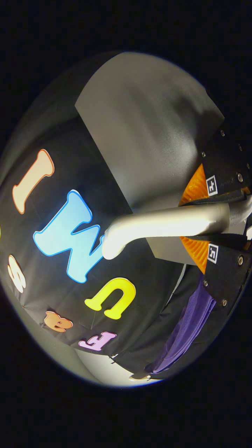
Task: Iron the clothes twice with a garment steamer, once on the left side and once on the right side.
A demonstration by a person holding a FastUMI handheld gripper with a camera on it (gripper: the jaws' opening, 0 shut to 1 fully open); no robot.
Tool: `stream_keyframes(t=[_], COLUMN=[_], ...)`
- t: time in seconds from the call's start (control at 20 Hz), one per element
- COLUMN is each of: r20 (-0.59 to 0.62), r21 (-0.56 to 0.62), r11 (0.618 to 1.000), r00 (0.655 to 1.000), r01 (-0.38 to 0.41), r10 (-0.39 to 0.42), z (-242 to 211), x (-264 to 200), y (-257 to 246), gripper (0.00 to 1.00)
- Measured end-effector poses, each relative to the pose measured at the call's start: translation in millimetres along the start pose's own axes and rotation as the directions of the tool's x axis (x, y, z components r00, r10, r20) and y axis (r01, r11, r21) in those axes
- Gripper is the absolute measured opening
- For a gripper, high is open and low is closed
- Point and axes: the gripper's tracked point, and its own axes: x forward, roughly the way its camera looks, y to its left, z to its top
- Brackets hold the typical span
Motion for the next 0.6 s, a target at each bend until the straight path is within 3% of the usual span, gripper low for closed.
stream_keyframes(t=[0.35, 0.6], r20=[0.09, 0.201], r21=[-0.051, -0.057], r11=[0.999, 0.995], r00=[0.996, 0.977], r01=[0.017, 0.084], r10=[-0.012, -0.071], z=[-36.5, -68.1], x=[-58.3, -109.7], y=[64.8, 109.5], gripper=[0.35, 0.35])
